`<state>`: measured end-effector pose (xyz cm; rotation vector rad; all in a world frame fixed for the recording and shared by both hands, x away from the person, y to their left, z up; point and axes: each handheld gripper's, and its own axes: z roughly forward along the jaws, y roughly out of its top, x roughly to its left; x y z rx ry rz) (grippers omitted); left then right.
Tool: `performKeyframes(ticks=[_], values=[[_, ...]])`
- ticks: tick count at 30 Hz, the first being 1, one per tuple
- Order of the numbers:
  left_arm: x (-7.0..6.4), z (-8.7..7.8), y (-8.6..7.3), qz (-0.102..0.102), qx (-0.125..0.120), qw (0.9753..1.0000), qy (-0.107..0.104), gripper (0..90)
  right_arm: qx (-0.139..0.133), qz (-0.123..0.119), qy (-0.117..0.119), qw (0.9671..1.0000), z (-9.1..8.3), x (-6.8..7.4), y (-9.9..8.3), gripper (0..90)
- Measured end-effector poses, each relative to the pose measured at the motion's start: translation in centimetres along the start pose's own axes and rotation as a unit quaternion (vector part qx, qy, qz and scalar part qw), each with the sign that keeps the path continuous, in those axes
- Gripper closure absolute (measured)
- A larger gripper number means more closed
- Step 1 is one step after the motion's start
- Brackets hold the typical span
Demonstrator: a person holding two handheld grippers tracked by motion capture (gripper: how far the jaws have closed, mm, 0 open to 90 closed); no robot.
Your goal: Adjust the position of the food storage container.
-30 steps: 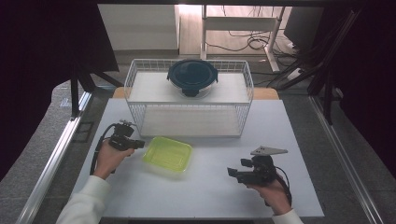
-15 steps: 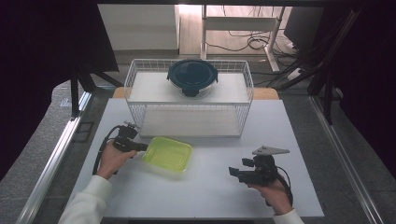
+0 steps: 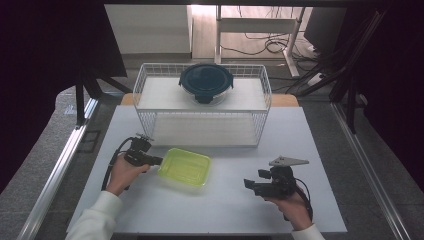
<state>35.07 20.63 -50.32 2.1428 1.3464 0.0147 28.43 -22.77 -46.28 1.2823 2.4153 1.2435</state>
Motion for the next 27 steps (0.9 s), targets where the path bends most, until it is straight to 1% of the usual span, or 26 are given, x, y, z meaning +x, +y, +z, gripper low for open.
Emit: performKeyframes(ticks=[5,8,10,12,13,16,18,19,21,22,24,25,27], values=[[-1.1,0.4,0.0,0.01,0.002,0.9999,-0.01,89.9,-0.001,0.001,0.0,1.0,-0.1,-0.1,0.0,28.0],[-1.6,0.6,0.0,0.009,-0.001,0.9997,-0.023,89.9,0.0,0.0,0.0,1.0,-0.1,-0.1,0.0,28.0],[-2.0,0.7,0.1,0.014,0.001,0.9996,-0.024,89.8,0.0,0.0,0.0,1.0,0.0,-0.1,0.0,28.0],[-2.3,0.8,0.0,0.02,0.004,0.9994,-0.03,89.9,0.0,0.0,0.0,1.0,0.0,-0.1,-0.1,28.0],[-2.5,0.9,0.0,0.018,0.003,0.9993,-0.032,89.9,0.0,0.0,0.0,1.0,0.0,-0.1,-0.1,28.0],[-3.1,1.1,-0.3,0.024,0.003,0.999,-0.038,89.9,0.0,0.0,-0.001,1.0,0.0,-0.1,-0.1,28.0],[-3.4,1.2,-0.4,0.021,0.002,0.9985,-0.05,89.9,0.001,0.0,-0.001,1.0,0.0,-0.1,-0.1,28.0],[-3.5,1.3,-0.4,0.023,0.005,0.9983,-0.053,89.8,0.002,0.0,0.0,1.0,0.1,-0.1,-0.1,28.0],[-4.0,1.3,-0.4,0.029,0.008,0.9982,-0.052,89.8,0.002,-0.001,0.0,1.0,0.1,0.0,-0.1,28.0],[-4.2,1.4,-0.4,0.031,0.007,0.998,-0.055,89.9,0.003,-0.002,0.0,1.0,0.1,0.0,-0.1,28.0],[-4.8,1.6,-0.4,0.026,0.001,0.9978,-0.061,89.9,0.004,-0.001,0.0,1.0,0.2,0.0,-0.1,27.9],[-4.9,1.6,-0.4,0.035,0.006,0.9975,-0.06,89.8,0.005,-0.001,0.001,1.0,0.2,0.0,-0.1,28.0],[-5.3,1.8,-0.4,0.036,0.007,0.9975,-0.061,89.8,0.005,-0.001,0.001,1.0,0.2,0.0,-0.1,27.9]])
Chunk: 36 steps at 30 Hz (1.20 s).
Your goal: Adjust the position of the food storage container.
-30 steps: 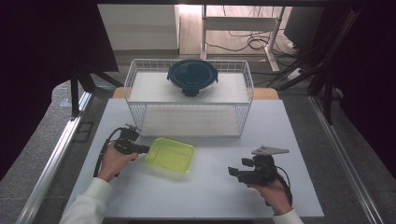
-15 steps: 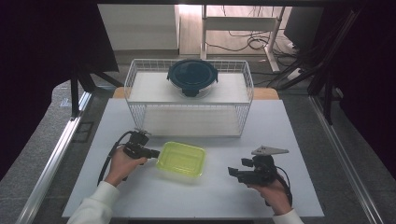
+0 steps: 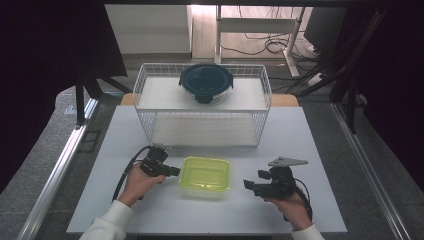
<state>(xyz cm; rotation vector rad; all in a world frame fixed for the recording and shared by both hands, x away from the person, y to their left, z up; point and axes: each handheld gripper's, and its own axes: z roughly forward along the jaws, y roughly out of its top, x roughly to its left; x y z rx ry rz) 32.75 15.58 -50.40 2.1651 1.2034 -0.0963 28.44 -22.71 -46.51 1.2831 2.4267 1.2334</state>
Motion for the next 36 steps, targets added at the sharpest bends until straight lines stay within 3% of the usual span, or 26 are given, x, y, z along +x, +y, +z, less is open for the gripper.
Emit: performKeyframes(ticks=[15,20,26,29,31,33,36], values=[[-1.5,1.3,-0.2,0.007,0.007,0.9999,-0.009,89.8,0.004,0.002,-0.001,1.0,0.1,-0.2,-0.1,27.9],[-1.1,0.1,-0.4,0.002,-0.012,0.9998,0.016,89.8,0.004,0.001,0.002,1.0,0.0,-0.1,-0.1,27.9],[-1.2,-2.9,-1.2,-0.015,-0.072,0.9972,0.011,89.0,-0.003,0.004,0.002,1.0,-0.1,-0.1,0.0,27.9],[-1.9,-4.3,-1.7,-0.033,-0.105,0.9939,0.015,77.8,-0.004,0.003,0.004,1.0,-0.1,0.0,0.0,27.8],[-2.5,-5.3,-2.0,-0.033,-0.122,0.9916,0.028,58.3,-0.004,0.002,0.007,1.0,-0.1,0.2,0.0,27.8],[-2.9,-6.1,-2.4,-0.034,-0.138,0.9892,0.037,46.8,-0.005,0.001,0.009,0.9999,-0.1,0.2,0.0,27.8],[-3.1,-6.8,-3.0,-0.036,-0.152,0.9866,0.044,39.3,-0.005,0.0,0.01,0.9999,0.0,0.2,0.0,27.6]])
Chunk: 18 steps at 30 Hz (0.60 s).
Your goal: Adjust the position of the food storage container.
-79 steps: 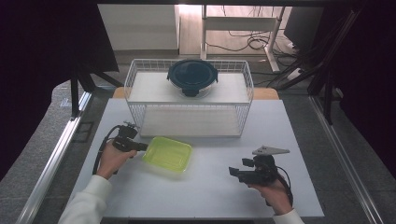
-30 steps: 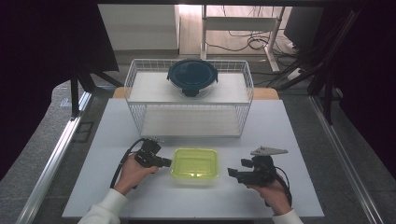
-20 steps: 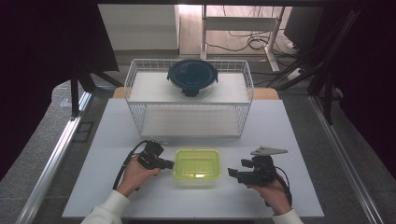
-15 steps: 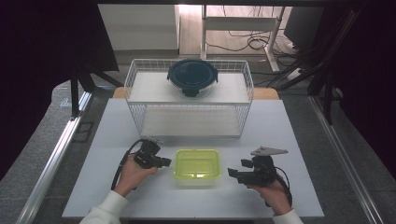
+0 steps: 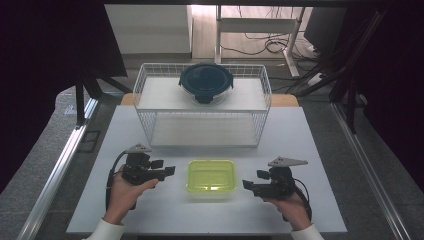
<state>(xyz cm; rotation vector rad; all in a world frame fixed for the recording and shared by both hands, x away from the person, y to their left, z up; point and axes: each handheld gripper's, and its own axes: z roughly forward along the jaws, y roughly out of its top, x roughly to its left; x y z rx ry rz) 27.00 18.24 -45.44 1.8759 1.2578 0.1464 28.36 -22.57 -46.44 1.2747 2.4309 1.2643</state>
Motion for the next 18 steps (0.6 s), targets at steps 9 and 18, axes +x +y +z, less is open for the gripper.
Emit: performKeyframes(ticks=[9,18], values=[[0.5,-1.6,-0.6,-0.007,-0.02,0.9998,0.004,32.3,-0.003,-0.002,-0.006,1.0,-0.1,-0.1,0.0,27.3],[0.6,-2.7,-0.8,-0.004,-0.041,0.999,0.016,29.7,-0.008,-0.002,-0.012,0.9999,-0.4,-0.3,0.1,27.0]])
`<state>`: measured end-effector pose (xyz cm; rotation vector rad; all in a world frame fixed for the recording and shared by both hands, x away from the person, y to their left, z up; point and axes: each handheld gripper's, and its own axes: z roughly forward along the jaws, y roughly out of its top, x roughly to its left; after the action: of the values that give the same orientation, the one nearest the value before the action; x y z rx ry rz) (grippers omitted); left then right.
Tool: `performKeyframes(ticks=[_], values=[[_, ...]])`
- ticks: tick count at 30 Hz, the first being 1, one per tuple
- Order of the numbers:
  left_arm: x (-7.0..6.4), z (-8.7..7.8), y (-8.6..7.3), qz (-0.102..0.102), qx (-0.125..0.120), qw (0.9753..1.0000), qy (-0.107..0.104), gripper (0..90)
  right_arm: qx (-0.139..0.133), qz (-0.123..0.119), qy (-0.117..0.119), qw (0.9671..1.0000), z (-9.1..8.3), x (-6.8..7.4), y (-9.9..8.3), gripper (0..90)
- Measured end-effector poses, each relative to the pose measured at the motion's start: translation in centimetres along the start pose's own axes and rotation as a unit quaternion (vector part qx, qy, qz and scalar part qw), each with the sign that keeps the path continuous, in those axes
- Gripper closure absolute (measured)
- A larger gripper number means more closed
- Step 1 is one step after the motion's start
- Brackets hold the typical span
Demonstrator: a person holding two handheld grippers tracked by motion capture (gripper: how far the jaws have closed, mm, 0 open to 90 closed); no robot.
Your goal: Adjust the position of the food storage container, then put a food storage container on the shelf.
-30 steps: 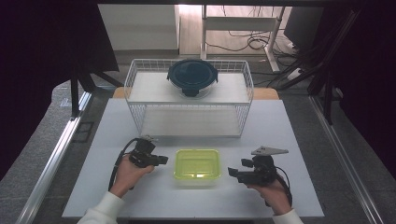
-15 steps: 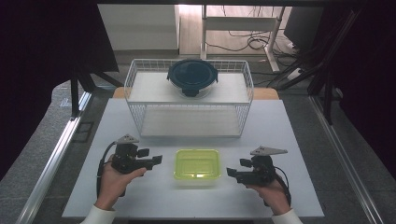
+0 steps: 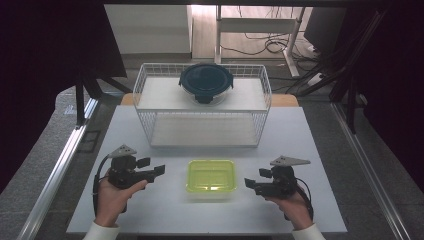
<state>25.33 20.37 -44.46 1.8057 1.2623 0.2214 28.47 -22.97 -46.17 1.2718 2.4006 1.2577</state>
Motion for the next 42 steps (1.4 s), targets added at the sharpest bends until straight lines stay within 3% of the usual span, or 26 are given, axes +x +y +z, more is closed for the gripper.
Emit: performKeyframes(ticks=[6,11,23,30,37,41,42], values=[[0.2,0.2,-0.2,-0.008,0.012,0.9999,-0.004,22.0,-0.003,0.002,-0.001,1.0,-0.2,0.1,0.3,26.7],[0.3,0.7,-0.4,-0.016,0.023,0.9995,-0.013,21.2,-0.002,0.011,-0.008,0.9999,0.1,0.0,0.3,25.3],[0.4,2.1,-0.9,-0.025,0.046,0.9983,-0.026,23.8,0.004,0.024,0.011,0.9996,1.0,0.1,0.8,25.2],[-0.2,3.2,-0.6,-0.01,0.056,0.9967,-0.057,29.9,0.008,0.029,0.033,0.999,1.9,0.7,2.4,28.6],[0.1,5.8,-0.3,-0.053,0.067,0.9935,-0.075,30.6,0.017,0.071,0.059,0.9956,3.7,0.5,3.0,31.6],[0.3,6.2,-0.4,-0.066,0.06,0.9928,-0.08,31.9,0.024,0.09,0.075,0.9928,4.7,0.0,2.9,32.9],[0.4,6.4,-0.4,-0.076,0.055,0.9915,-0.09,32.2,0.026,0.093,0.076,0.9924,4.9,-0.1,2.8,33.2]])
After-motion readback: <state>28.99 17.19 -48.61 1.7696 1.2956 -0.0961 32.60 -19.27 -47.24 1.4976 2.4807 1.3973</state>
